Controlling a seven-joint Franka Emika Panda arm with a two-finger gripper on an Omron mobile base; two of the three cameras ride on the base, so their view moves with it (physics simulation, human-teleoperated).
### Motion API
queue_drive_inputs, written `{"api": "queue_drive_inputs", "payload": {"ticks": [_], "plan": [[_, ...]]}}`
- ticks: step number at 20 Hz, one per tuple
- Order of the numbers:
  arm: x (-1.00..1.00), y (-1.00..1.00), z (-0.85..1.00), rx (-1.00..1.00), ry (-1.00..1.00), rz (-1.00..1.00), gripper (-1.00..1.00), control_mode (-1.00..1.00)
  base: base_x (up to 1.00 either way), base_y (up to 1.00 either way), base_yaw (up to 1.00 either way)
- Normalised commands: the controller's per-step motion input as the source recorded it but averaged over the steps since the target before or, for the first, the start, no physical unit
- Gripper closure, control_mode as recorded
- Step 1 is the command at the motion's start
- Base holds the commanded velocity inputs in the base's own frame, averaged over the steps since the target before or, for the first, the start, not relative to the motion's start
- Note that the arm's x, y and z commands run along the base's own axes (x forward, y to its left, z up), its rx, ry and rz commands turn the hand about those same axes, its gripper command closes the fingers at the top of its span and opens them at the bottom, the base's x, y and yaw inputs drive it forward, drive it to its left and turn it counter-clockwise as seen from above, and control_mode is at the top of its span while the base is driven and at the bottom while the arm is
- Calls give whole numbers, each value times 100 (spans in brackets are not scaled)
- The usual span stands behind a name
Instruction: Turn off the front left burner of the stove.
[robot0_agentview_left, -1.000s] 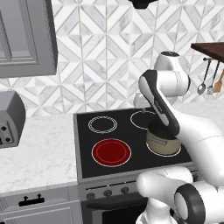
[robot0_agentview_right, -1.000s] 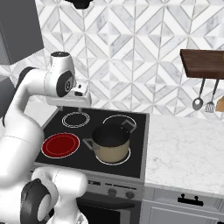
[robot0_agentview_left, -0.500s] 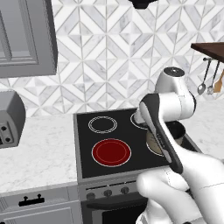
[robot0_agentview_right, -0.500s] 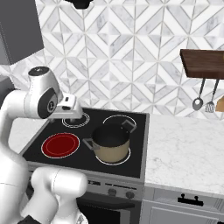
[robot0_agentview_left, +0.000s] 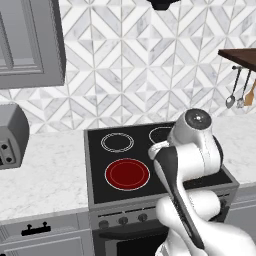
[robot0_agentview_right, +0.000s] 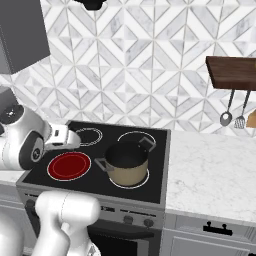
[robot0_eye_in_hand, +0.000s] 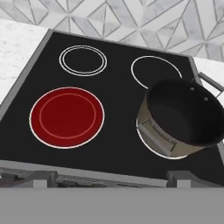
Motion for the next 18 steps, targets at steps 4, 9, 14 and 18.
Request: {"api": "queue_drive_inputs", "payload": {"ticks": [4,9,14,18], "plan": [[-24,35,-9,-8,-13,0,-100,-100,0,0,0],[-29,30,-2,-7,-9,0,-100,-100,0,0,0],[-8,9,0,-2,-6,0,-100,-100,0,0,0],[-11,3,-2,0,-5,0,-100,-100,0,0,0]]}}
